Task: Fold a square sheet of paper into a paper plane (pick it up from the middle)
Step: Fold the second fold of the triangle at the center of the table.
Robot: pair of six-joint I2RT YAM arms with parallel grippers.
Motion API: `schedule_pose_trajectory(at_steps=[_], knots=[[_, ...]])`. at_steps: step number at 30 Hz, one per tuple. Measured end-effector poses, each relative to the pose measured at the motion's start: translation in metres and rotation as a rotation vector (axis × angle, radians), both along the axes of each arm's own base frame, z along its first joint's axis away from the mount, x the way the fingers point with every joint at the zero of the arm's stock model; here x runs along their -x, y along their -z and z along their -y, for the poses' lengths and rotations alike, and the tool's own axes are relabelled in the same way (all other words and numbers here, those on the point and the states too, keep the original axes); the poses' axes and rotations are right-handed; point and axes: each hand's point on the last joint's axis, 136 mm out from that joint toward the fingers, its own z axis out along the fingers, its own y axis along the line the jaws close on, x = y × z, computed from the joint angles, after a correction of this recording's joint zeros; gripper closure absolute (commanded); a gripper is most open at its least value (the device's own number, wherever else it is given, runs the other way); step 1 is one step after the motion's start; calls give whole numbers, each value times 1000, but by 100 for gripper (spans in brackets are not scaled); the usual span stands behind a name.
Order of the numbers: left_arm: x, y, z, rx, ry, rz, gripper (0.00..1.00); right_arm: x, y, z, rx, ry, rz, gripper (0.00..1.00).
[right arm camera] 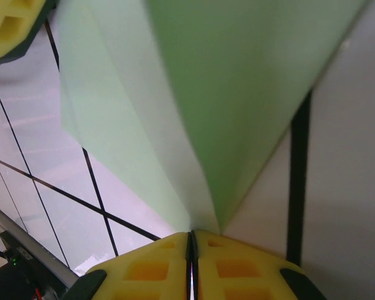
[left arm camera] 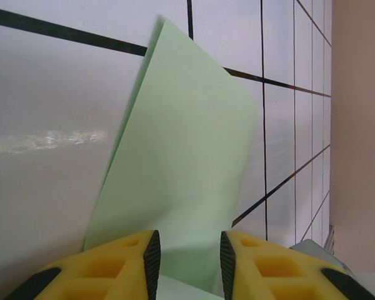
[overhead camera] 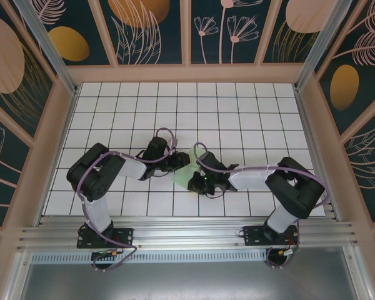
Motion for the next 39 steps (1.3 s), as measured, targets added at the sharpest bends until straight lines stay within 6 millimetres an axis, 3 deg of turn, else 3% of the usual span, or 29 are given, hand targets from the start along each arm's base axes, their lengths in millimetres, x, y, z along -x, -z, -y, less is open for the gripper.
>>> schedule_pose_trajectory(at_steps=[13,17,21,24,28,34,39], knots=[[0,0,0,-2,2,1,66,9,-4,13,28,14,3,87],[0,0,0,-2,2,1,66,3,-27,12,-8,26,58,87],[0,0,0,-2,2,1,66,-10,-50,-4,-57,28,105,87],[0,0,0,-2,2,1,65,-20,-55,-18,-65,26,121,87],[0,0,0,-1,3,1,65,-29,-41,-27,-40,29,103,87],[0,0,0,-1,3,1,65,-19,0,-8,57,41,33,87],[0,0,0,-2,2,1,65,-12,1,-2,14,49,46,86]])
